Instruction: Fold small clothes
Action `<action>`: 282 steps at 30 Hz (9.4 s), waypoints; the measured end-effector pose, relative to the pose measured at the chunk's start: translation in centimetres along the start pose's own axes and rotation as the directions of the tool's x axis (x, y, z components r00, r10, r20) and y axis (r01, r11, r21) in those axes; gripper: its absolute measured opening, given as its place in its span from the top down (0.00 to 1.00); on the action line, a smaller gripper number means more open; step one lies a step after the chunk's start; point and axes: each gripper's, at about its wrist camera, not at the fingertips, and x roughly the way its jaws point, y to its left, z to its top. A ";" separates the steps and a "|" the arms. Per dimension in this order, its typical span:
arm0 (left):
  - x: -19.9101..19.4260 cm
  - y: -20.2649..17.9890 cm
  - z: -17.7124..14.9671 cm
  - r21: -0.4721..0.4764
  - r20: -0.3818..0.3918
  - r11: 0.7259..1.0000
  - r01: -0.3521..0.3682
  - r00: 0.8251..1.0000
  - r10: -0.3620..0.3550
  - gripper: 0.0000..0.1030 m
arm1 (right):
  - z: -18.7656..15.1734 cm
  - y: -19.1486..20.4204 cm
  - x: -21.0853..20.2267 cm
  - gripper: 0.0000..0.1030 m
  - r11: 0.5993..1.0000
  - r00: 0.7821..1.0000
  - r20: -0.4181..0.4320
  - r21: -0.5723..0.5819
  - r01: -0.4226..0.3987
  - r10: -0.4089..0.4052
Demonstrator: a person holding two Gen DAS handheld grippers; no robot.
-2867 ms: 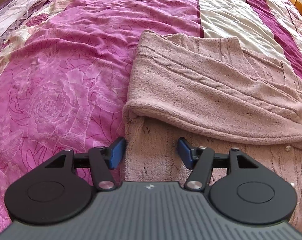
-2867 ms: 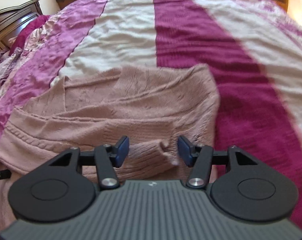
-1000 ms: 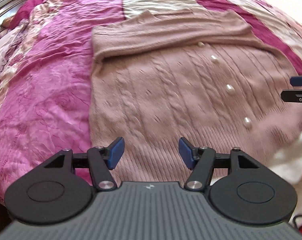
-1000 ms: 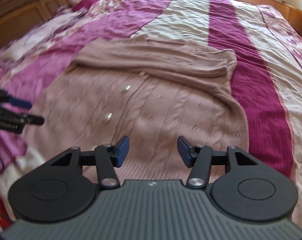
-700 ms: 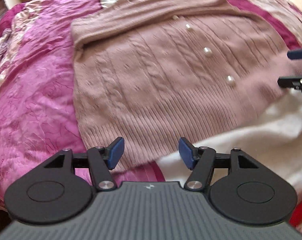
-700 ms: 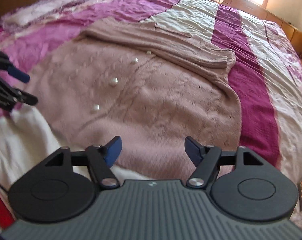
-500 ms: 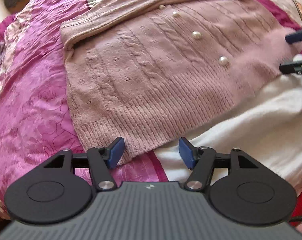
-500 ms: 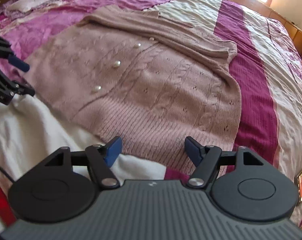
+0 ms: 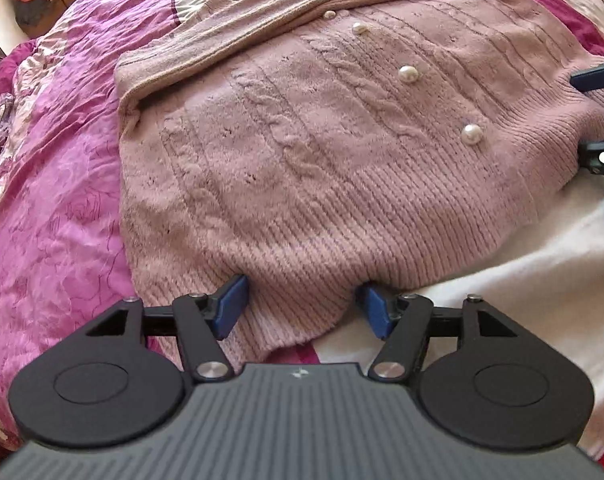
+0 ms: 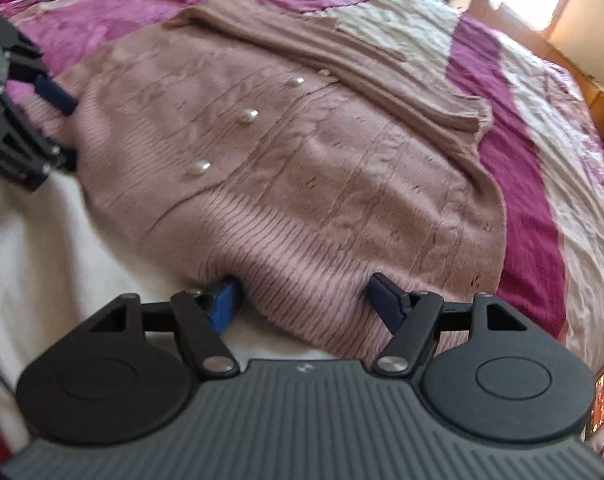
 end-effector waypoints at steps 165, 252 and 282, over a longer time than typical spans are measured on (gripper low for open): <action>11.4 9.0 21.0 0.022 0.330 0.996 -0.087 0.941 0.075 0.34 | 13.5 -11.9 13.5 0.49 0.976 0.936 0.277 0.082 0.200 -0.215; 4.3 18.0 10.2 -0.559 0.117 0.829 -0.009 0.989 0.090 0.32 | 4.0 -17.9 10.1 0.40 0.403 0.976 0.213 0.898 -0.175 -0.051; 4.9 18.0 10.3 -0.596 0.040 0.803 -0.007 0.998 0.038 0.32 | 5.0 -20.2 15.9 0.70 0.163 0.945 0.273 0.956 -0.245 -0.179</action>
